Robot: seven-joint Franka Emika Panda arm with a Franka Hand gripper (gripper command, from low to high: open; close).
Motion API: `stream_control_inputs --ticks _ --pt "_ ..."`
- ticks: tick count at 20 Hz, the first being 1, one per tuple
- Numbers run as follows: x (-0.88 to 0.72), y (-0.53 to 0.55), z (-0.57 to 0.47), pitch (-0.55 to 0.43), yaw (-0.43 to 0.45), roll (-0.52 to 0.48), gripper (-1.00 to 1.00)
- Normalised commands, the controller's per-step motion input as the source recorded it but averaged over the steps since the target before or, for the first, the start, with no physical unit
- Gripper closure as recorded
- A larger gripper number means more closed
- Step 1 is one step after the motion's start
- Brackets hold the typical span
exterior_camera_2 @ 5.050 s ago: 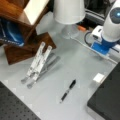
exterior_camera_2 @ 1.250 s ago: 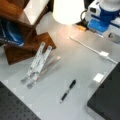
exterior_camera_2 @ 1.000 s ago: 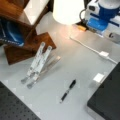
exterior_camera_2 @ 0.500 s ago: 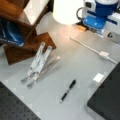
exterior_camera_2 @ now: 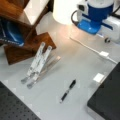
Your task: Turn on the lamps. Open the box. Pick up the pen. Put it in the box.
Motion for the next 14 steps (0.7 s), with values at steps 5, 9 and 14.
stream_control_inputs --ticks 5,9,14 --pt "0.48 0.04 0.15 0.288 -0.130 0.280 -1.00" --pt "0.46 0.04 0.07 0.126 -0.094 0.416 -1.00" --pt "0.43 -0.05 -0.09 -0.090 -0.011 0.509 -1.00"
